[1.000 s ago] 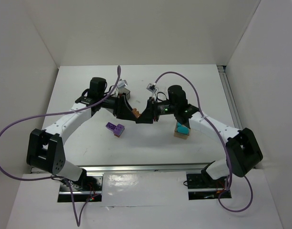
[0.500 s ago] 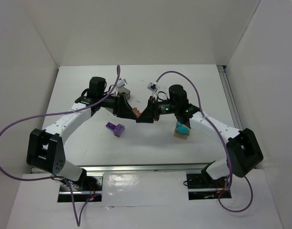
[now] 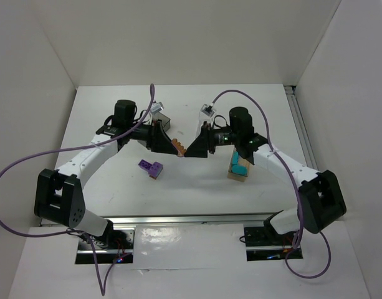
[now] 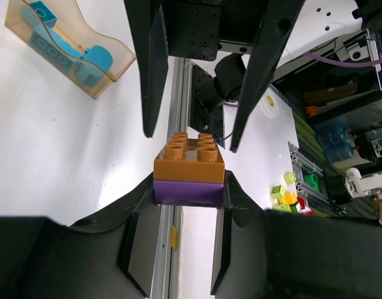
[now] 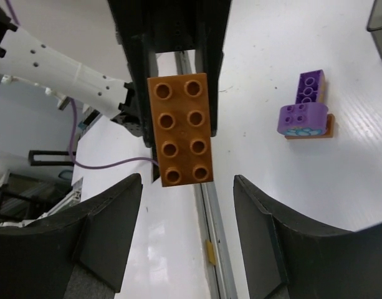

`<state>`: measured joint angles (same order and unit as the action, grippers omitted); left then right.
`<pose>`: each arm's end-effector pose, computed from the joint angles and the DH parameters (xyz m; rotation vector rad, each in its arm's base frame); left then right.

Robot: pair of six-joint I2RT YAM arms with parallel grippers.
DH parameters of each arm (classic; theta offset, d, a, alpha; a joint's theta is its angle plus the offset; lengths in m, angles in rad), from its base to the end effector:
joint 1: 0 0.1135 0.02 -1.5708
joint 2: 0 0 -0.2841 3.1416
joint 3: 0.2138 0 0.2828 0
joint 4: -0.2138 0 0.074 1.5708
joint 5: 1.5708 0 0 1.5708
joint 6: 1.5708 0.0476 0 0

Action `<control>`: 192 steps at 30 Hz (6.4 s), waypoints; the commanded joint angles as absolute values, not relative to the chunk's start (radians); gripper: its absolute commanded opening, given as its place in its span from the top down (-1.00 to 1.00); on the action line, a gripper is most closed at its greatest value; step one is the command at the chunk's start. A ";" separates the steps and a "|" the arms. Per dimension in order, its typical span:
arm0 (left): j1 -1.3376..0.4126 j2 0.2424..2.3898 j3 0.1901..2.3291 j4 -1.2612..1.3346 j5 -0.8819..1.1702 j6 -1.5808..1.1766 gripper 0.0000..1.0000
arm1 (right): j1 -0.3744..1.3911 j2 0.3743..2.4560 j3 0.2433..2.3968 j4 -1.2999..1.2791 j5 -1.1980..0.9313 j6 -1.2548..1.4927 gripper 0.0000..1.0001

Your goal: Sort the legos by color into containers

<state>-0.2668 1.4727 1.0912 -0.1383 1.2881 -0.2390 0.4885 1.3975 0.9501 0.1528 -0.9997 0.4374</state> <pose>0.3224 -0.1355 0.3057 0.8425 1.8638 -1.6354 0.2828 0.1957 0.2989 -0.8071 1.8552 1.5373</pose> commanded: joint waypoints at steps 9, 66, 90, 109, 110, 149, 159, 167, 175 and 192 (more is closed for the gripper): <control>-0.264 1.437 1.098 -0.110 1.325 -0.209 1.00 | 0.543 1.489 1.060 0.252 -1.103 0.472 -0.48; -0.221 1.480 1.216 -0.379 0.556 -0.399 1.00 | 0.425 1.491 1.068 -0.095 0.063 0.545 0.42; -0.183 1.845 1.554 -0.548 -0.060 -0.535 0.17 | 0.503 1.703 1.353 -0.247 0.281 0.428 -0.72; -0.277 1.443 1.220 -0.595 0.140 -0.382 -0.57 | 0.770 1.522 1.164 -0.342 0.212 0.446 -0.77; -0.303 1.443 1.200 -0.595 0.109 -0.382 -0.57 | 0.770 1.511 1.151 -0.331 0.212 0.455 -0.77; -0.561 1.684 1.109 -0.568 -0.196 -0.494 -0.07 | 0.669 1.292 0.992 -0.396 0.209 0.505 -0.80; -0.571 1.717 1.138 -0.620 -0.215 -0.494 0.18 | 0.658 1.262 0.992 -0.396 0.189 0.505 -0.80; -0.514 1.574 1.262 -0.586 0.053 -0.422 1.00 | 0.640 1.217 0.961 -0.341 0.027 0.466 -0.77; -0.351 1.436 1.221 -0.253 1.025 -0.352 1.00 | 0.557 1.025 0.841 0.007 -0.492 0.454 -0.69; -0.281 1.384 1.008 0.439 1.331 -0.732 1.00 | 0.548 1.118 0.822 0.318 -0.690 0.630 -0.73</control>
